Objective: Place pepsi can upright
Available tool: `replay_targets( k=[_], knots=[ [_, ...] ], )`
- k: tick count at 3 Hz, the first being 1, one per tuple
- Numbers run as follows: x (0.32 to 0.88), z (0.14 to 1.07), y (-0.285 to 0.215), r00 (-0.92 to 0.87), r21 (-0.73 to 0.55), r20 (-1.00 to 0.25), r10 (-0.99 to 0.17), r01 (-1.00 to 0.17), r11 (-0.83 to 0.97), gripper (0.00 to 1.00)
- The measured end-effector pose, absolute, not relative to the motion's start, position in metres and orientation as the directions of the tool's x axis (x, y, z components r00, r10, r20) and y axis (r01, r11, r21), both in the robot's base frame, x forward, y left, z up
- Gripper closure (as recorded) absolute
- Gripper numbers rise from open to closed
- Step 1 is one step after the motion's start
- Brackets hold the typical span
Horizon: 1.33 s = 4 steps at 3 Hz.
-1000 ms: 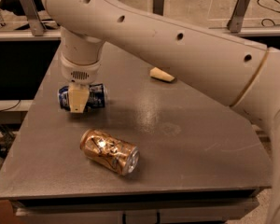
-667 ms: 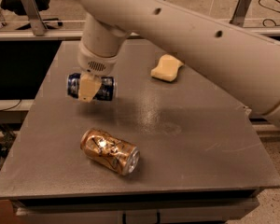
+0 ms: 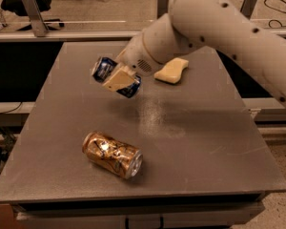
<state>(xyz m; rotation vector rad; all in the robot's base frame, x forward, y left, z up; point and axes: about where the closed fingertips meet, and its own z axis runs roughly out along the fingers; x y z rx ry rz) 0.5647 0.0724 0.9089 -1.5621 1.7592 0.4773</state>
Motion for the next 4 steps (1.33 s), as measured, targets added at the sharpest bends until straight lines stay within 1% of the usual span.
replay_targets(
  k=[1,2,4],
  knots=[
    [0.572,0.913,0.035,-0.027,-0.159,-0.833,-0.552,-0.945,0.287,1.0],
    [0.575,0.914,0.001,-0.044,-0.126,-0.898,-0.438,-0.928,0.35,1.0],
    [0.574,0.913,-0.049,-0.041,-0.067,-0.968,-0.246,-0.907,0.416,1.0]
  ],
)
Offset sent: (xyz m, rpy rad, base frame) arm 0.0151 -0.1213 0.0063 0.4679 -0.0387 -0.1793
